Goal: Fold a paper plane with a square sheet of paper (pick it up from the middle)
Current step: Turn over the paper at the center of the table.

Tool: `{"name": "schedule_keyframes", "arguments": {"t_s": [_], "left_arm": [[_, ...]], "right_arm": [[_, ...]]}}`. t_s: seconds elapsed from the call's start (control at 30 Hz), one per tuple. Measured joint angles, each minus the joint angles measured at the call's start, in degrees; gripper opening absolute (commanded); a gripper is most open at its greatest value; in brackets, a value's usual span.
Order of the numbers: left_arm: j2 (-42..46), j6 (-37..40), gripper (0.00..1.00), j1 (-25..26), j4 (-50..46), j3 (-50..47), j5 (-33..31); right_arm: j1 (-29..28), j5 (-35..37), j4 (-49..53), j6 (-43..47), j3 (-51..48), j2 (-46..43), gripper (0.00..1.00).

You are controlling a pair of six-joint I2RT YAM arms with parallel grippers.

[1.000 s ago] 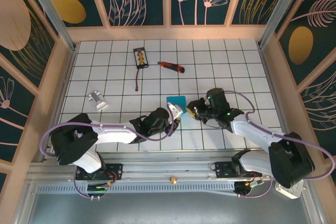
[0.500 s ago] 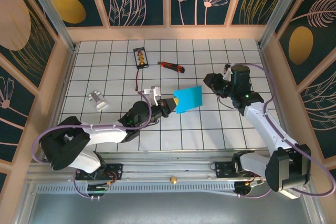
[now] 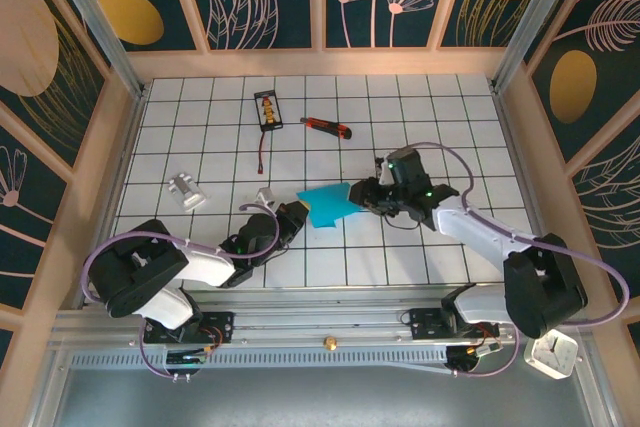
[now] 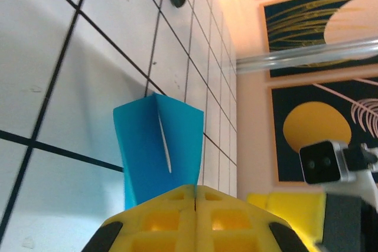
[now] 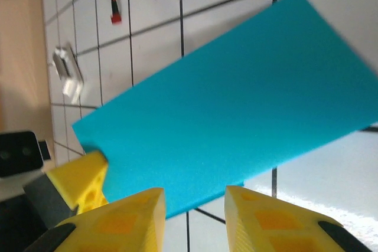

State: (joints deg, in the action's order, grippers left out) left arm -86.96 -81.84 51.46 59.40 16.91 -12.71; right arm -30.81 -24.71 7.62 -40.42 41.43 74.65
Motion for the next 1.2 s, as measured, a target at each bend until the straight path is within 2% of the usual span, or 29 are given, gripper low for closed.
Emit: {"name": "schedule_keyframes", "arguments": {"t_s": [0.07, 0.2, 0.33, 0.57, 0.83, 1.0, 1.2], "left_arm": [[0.0, -0.66, 0.0, 0.0, -0.68, 0.02, -0.48], [-1.03, -1.86, 0.11, 0.0, -1.38, 0.09, 0.24], [-3.78, -2.51, 0.23, 0.0, -2.21, 0.46, 3.15], [-3.87, -1.05, 0.33, -0.04, -6.21, 2.4, 8.55], [-6.67, 6.78, 0.37, -0.15, -14.08, 9.7, 21.35], [-11.87, 12.46, 0.4, 0.0, -17.18, 14.34, 31.06], [-16.98, 20.85, 0.49, 3.26, -23.3, 21.03, 41.05]], "right_arm": [[-1.53, 0.44, -0.61, -0.24, -1.01, 0.07, 0.35], [-2.19, 1.53, -1.11, -0.35, -2.64, 0.44, 0.35], [-2.19, 3.23, -1.38, -0.35, -2.93, 1.84, 0.35], [0.17, 5.53, -1.53, -0.35, -3.85, 4.07, 0.36], [5.81, 9.22, -1.53, 0.68, -4.63, 4.09, 0.39], [8.5, 11.45, -1.09, 2.25, -4.85, 4.57, 0.41], [12.26, 14.45, -0.13, 5.03, -4.85, 4.61, 0.43]]}}
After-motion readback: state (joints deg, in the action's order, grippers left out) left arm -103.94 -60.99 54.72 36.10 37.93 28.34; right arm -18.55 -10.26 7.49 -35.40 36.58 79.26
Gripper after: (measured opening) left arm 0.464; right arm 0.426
